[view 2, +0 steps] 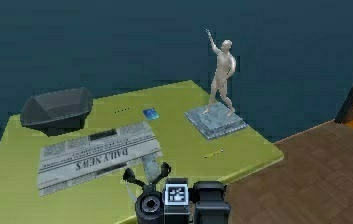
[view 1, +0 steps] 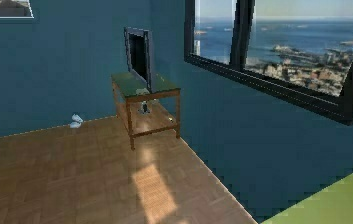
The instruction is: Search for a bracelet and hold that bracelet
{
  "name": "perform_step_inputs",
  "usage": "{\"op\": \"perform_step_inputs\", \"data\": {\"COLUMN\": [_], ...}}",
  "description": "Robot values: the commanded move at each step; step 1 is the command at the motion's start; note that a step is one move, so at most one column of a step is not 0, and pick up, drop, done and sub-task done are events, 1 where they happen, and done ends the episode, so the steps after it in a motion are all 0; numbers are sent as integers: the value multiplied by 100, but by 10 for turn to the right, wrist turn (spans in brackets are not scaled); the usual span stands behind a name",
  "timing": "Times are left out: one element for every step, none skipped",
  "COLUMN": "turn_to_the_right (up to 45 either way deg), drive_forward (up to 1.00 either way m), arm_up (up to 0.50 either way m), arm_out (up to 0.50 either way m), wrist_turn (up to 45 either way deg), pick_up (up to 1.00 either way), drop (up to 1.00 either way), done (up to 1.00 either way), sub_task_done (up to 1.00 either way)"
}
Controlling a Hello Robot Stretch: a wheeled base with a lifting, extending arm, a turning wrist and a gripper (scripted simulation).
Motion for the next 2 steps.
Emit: {"op": "perform_step_inputs", "data": {"turn_to_the_right": [0, 0], "drive_forward": [0, 0], "arm_up": [10, 0], "arm_out": [0, 0], "wrist_turn": [0, 0], "pick_up": [0, 0], "drop": [0, 0], "done": [0, 100], "sub_task_done": [0, 0]}}
